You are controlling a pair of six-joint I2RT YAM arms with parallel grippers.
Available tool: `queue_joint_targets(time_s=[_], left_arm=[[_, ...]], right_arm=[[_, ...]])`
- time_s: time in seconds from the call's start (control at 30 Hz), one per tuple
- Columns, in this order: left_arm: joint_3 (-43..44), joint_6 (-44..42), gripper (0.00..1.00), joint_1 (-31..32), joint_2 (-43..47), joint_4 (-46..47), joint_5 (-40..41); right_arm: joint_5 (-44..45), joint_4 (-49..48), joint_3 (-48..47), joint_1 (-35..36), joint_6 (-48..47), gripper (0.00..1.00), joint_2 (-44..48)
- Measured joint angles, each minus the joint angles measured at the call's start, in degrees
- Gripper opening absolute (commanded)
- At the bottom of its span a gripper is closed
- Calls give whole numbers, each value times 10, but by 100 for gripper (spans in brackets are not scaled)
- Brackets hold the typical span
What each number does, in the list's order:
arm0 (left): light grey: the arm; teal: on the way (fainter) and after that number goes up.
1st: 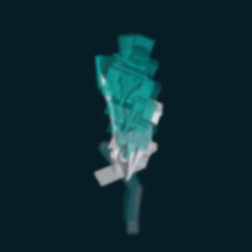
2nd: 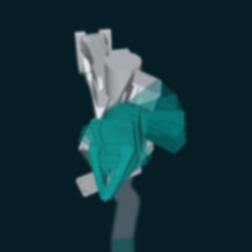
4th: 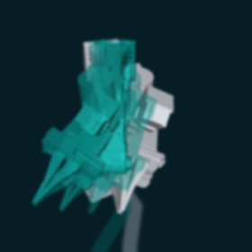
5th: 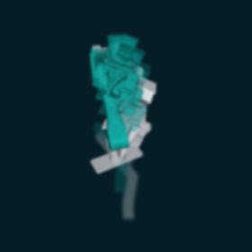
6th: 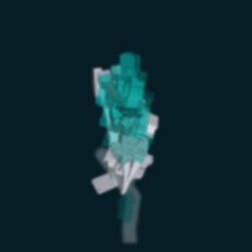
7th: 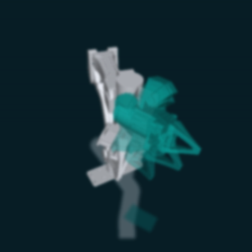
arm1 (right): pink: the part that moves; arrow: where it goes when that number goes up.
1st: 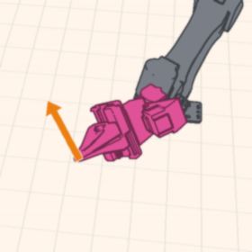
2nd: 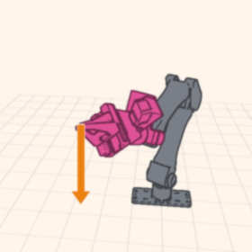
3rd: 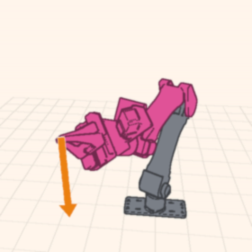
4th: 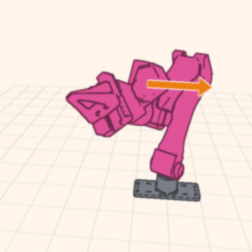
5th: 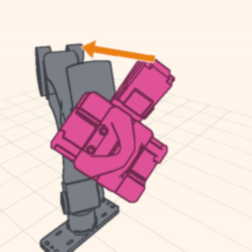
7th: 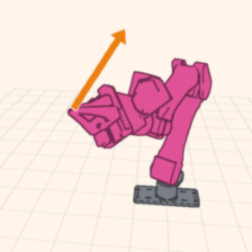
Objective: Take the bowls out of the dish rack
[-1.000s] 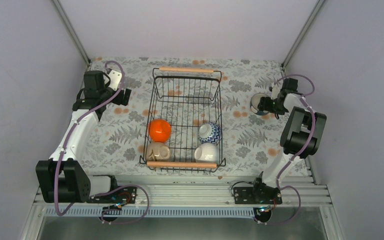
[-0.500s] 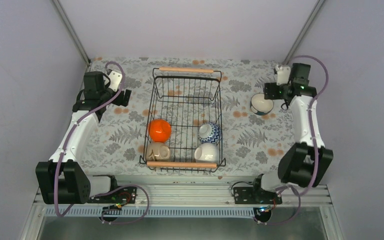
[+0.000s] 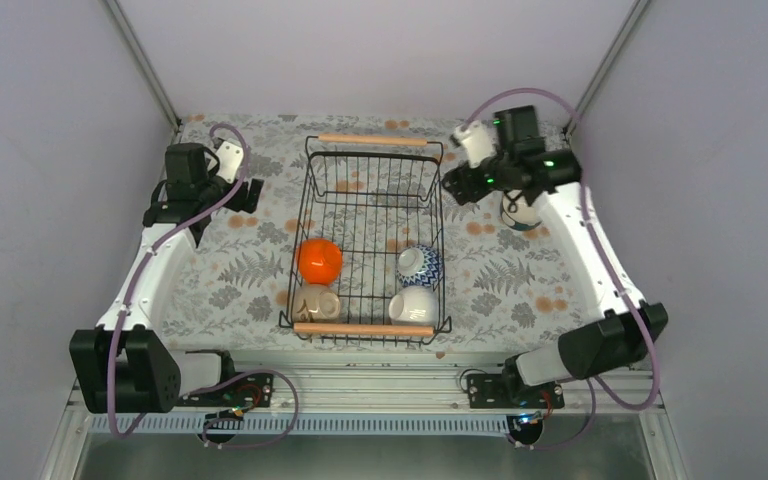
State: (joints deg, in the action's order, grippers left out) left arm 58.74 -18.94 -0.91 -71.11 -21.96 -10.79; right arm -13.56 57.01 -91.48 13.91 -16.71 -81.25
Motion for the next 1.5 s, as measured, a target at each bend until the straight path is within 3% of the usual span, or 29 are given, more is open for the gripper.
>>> queue_joint_targets(time_s=[0.23, 0.5, 0.97, 1.5], left_arm=[[0, -2, 100, 0, 13, -7, 0], [0, -2, 100, 0, 19, -16, 1], [-1, -2, 100, 0, 21, -24, 2], [-20, -2, 100, 0, 21, -21, 2]], right_arm=[[56, 21, 2, 161, -18, 78, -56], [120, 30, 51, 243, -75, 78, -73], [231, 32, 155, 299, -128, 76, -113], [229, 30, 152, 301, -135, 76, -164]])
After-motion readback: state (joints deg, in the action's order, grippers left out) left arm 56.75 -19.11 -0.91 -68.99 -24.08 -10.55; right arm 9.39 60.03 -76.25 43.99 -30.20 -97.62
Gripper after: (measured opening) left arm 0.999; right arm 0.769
